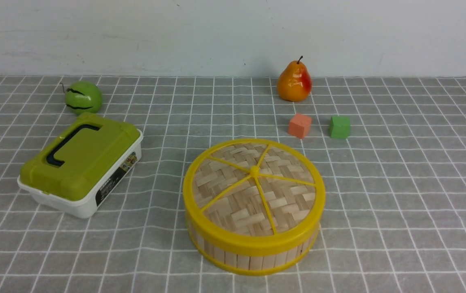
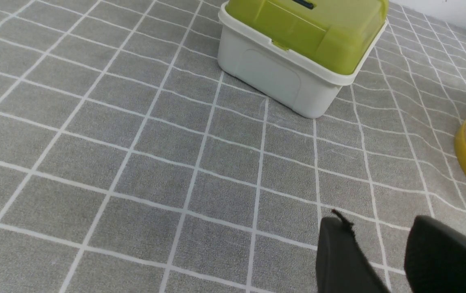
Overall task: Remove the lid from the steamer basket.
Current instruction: Use the right arm to lift the lid of the steamer
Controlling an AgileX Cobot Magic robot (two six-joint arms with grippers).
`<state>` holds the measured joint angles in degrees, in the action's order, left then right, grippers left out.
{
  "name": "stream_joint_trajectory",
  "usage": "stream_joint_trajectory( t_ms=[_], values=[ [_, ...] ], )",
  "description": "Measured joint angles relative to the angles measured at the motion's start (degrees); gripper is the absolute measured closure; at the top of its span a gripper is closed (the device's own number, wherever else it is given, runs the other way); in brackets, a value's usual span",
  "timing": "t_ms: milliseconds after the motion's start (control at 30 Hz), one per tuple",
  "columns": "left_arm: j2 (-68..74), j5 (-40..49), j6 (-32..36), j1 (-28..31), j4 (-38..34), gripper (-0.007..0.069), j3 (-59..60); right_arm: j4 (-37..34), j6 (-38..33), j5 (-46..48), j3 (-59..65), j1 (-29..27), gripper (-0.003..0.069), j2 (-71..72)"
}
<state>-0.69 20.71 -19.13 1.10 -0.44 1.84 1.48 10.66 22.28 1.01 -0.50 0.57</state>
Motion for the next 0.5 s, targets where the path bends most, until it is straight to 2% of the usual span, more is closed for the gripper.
stream_joint_trajectory(
  t_ms=[500],
  values=[
    [0.00, 0.00, 0.00, 0.00, 0.00, 0.0386, 0.00, -0.30, 0.00, 0.00, 0.00, 0.00, 0.0418, 0.00]
  ],
)
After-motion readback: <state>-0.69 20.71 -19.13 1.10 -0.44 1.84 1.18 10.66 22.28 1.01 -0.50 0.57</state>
